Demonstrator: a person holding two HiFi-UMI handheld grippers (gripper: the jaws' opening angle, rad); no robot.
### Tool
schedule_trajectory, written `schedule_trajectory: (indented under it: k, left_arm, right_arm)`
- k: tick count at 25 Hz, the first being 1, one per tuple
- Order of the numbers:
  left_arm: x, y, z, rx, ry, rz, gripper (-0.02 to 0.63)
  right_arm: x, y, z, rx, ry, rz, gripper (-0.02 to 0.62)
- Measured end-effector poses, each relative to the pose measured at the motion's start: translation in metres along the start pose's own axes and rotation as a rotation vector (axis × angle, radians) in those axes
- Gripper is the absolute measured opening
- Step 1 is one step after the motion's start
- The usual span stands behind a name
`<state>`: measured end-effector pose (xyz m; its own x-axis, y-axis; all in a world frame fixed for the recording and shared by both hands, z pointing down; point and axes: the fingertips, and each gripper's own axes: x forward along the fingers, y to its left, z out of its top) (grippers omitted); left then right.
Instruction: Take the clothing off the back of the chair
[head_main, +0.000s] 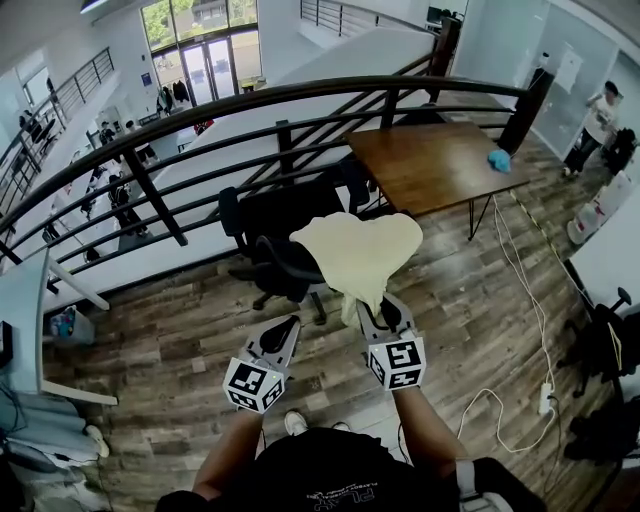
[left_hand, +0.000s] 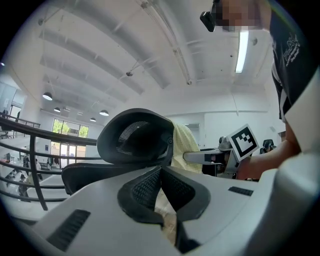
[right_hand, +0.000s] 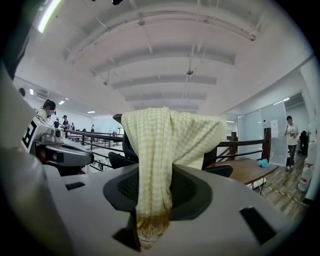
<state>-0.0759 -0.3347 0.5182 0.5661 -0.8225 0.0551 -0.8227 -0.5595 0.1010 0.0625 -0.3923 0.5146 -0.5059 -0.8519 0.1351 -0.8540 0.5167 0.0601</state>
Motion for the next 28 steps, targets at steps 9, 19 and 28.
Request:
schedule_trajectory:
  k: [9, 19, 28]
  left_arm:
    - [0.007, -0.011, 0.001, 0.011, 0.003, -0.024, 0.012]
    - [-0.003, -0.039, 0.003, 0.017, 0.003, -0.018, 0.012]
    - [-0.019, -0.073, -0.006, 0.026, 0.015, -0.026, 0.012]
  right_arm:
    - [-0.015, 0.002, 0.004, 0.0, -0.008, -0.011, 0.067]
    - [-0.051, 0.003, 0.011, -0.021, -0.037, -0.021, 0.064]
    - [-0.092, 0.011, 0.007, -0.006, -0.04, -0.013, 0.063]
